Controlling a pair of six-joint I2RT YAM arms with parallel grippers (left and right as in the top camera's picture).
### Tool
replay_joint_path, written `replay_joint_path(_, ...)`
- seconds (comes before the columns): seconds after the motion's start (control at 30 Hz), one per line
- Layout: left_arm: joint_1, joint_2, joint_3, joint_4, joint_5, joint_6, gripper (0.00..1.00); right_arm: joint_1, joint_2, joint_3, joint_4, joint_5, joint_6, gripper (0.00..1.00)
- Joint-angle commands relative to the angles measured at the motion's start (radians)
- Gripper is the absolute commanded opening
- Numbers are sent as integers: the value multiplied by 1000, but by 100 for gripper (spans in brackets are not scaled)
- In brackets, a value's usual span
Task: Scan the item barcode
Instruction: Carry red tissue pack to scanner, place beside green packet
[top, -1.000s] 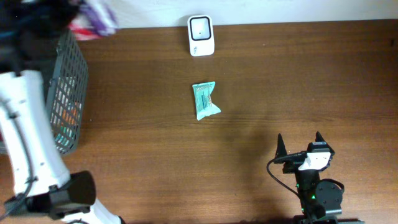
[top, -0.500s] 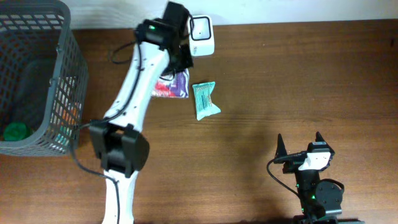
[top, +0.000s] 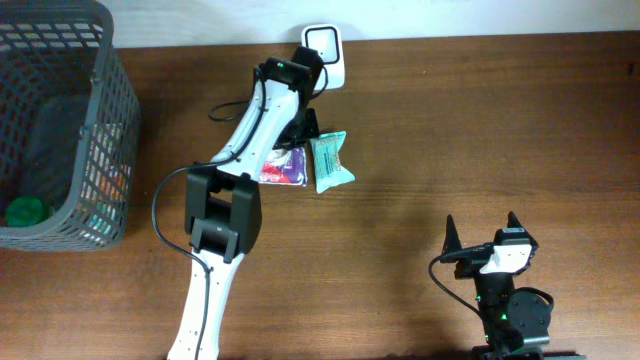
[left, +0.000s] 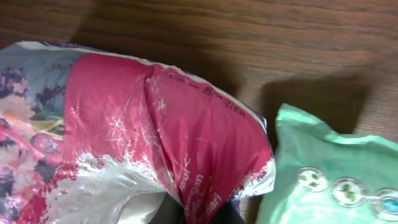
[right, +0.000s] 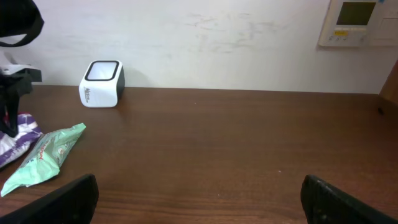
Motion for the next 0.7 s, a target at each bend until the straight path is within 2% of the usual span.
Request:
replay_joint_path(0.0, -55, 54, 4, 42, 78, -64, 0, -6, -6, -6, -8, 5, 0, 99)
replay_joint_path(0.17, -97, 54, 5, 123, 128, -64, 0, -6, -6, -6, -8, 5, 0, 99)
replay_joint_path(0.27, -84, 54, 39, 115, 128, -63, 11, -6, -6, -6, -8, 5, 0, 99)
replay_joint_path(0.33, -60, 54, 134, 47, 127, -62, 38, -6, -6, -6, -8, 5, 0, 99)
replay_joint_path(0.4, -40, 54, 262, -35, 124, -23, 45, -6, -6, -6, -8, 5, 0, 99)
replay_joint_path(0.5, 15, 54, 530, -161, 124, 14, 71, -6, -6, -6, -8, 5, 0, 99)
replay_joint_path(0.6, 84, 49, 789, -249, 124, 85, 73, -6, -6, -6, -8, 5, 0, 99)
replay_joint_path(0.67, 146, -27, 784, -249, 118, 117, 73, -6, -6, -6, -8, 5, 0, 99)
